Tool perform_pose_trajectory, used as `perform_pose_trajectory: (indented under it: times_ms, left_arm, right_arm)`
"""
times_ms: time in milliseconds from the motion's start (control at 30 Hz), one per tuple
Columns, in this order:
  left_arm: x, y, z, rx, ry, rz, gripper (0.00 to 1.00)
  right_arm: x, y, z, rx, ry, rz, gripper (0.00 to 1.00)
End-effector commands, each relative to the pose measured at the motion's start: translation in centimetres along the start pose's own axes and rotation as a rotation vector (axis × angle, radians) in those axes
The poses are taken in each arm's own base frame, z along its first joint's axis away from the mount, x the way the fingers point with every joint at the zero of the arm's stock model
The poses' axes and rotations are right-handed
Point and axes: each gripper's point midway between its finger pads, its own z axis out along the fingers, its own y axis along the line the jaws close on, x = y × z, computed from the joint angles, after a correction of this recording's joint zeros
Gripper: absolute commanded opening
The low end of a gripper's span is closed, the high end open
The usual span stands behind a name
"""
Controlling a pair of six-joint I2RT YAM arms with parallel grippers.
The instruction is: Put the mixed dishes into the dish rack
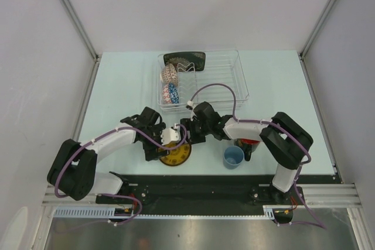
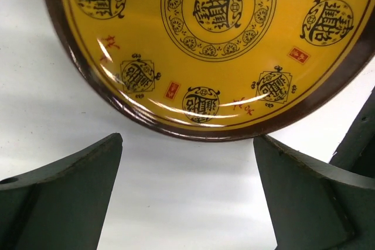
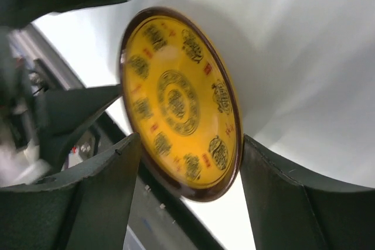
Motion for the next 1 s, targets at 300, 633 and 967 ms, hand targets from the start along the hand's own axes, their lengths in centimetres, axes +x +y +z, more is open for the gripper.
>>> perform_pose_trajectory:
  times_ms: [300,633,967]
  left_arm:
    - [-5.0,2.5,-0.9,-0.068,-0.166,0.016,1.00]
    - [-5.4,2.5,-0.8,-0.070,-0.179,0.006,1.00]
    - [-5.2,3.1,-1.9,-0.114,-0.160,0.000,1.00]
  right_arm:
    - [1.8,4.3,-1.6,-0.139,0.064,-0.082,0.58]
    - [2.6,4.0,-0.5,-0.168,0.105,-0.068,0.30]
    - [2.1,3.6,-0.7,-0.141,0.083,-0.081,0.00]
